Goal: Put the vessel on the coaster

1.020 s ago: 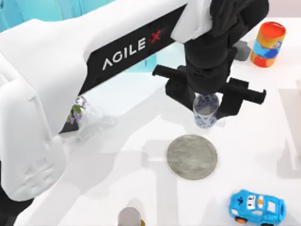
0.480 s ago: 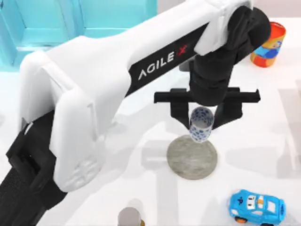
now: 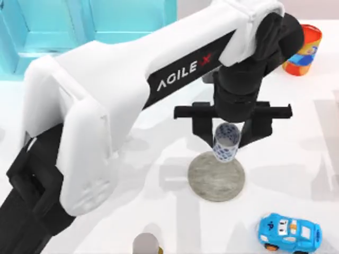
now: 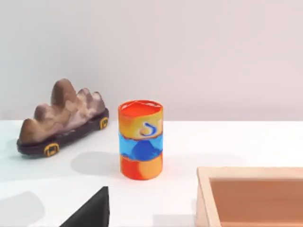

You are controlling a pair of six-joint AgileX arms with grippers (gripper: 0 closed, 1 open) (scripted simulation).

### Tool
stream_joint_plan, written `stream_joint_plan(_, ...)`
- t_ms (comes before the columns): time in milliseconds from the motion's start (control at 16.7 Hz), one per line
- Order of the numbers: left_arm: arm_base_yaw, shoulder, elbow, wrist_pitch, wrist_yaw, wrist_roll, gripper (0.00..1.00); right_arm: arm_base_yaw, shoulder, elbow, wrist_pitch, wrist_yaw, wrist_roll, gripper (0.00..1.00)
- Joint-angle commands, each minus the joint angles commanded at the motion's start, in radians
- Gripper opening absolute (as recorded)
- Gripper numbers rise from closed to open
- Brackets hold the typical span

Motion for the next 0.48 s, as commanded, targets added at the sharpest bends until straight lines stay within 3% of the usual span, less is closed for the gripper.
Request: stream_joint_plan(480,0.01,-0.014,-0.248,0.231,0.001,-0.008,0.0,0.0,0.0,0.0,0.0,0.0,0.0,1.0)
